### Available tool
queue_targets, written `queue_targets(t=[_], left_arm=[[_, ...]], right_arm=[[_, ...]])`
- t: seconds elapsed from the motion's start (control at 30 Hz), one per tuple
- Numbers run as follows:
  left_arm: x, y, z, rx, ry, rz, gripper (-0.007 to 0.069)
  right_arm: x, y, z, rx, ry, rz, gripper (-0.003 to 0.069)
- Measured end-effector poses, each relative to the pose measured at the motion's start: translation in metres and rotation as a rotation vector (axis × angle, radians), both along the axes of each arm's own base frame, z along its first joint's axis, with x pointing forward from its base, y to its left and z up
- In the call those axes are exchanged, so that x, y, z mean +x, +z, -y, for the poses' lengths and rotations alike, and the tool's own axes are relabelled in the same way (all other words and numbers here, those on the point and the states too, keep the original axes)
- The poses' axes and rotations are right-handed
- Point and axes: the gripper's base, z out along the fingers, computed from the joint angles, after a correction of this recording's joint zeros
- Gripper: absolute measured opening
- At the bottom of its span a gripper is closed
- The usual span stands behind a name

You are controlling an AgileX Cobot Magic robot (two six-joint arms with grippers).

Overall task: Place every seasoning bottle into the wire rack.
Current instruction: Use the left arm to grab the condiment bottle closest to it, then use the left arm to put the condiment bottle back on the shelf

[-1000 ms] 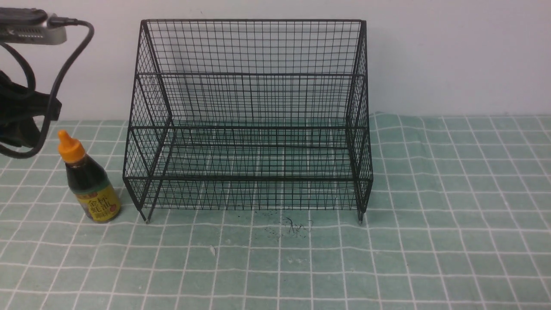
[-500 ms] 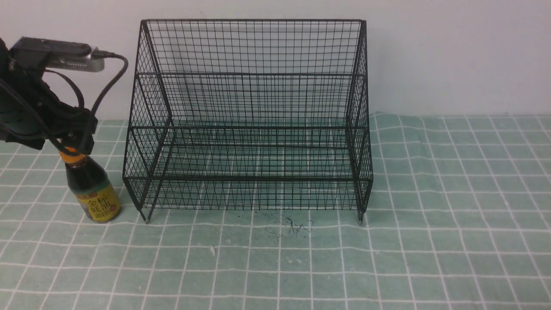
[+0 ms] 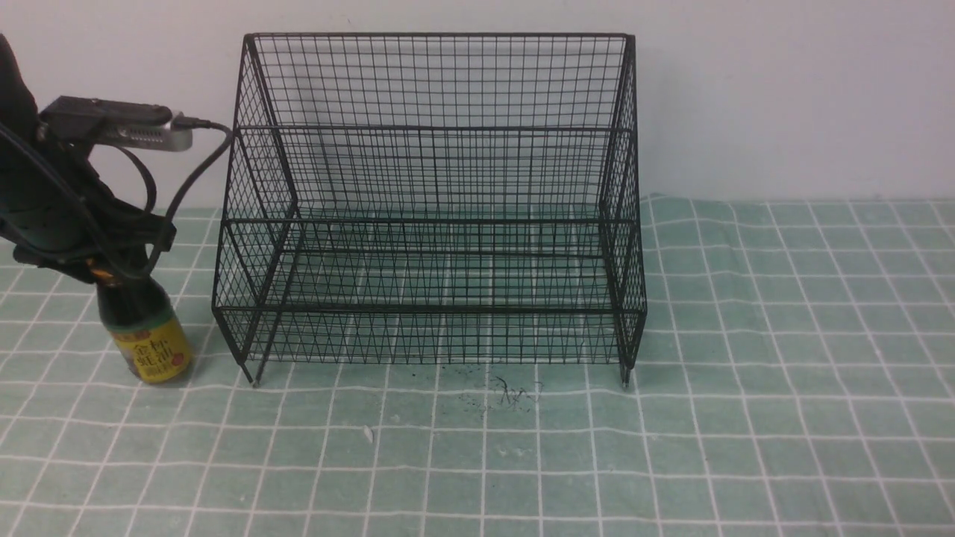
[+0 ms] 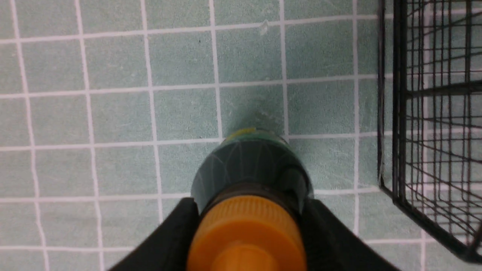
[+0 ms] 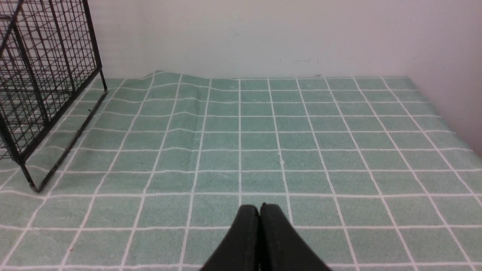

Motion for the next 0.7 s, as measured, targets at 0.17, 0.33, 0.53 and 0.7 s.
queue_targets(t=[0.17, 0.33, 0.53, 0.7], left_arm=[[-0.027, 0.069, 0.003, 0.0, 0.003, 0.111, 0.0302], [-0.055, 0.116, 0.016, -0.034, -0.018, 0.193, 0.0302], [-0.068, 0.131, 0.06, -0.069, -0.139, 0.227, 0.0302], [-0.061, 0.128, 0.089, -0.11, -0.196, 0.265, 0.0302]], right_arm=[[0.0, 0.0, 0.0, 0.0, 0.0, 0.0, -0.0015], [0.0, 0.0, 0.0, 0.0, 0.0, 0.0, -0.0015], [0.0, 0.0, 0.0, 0.0, 0.0, 0.0, -0.0015], [0.0, 0.0, 0.0, 0.0, 0.0, 0.0, -0.0015]])
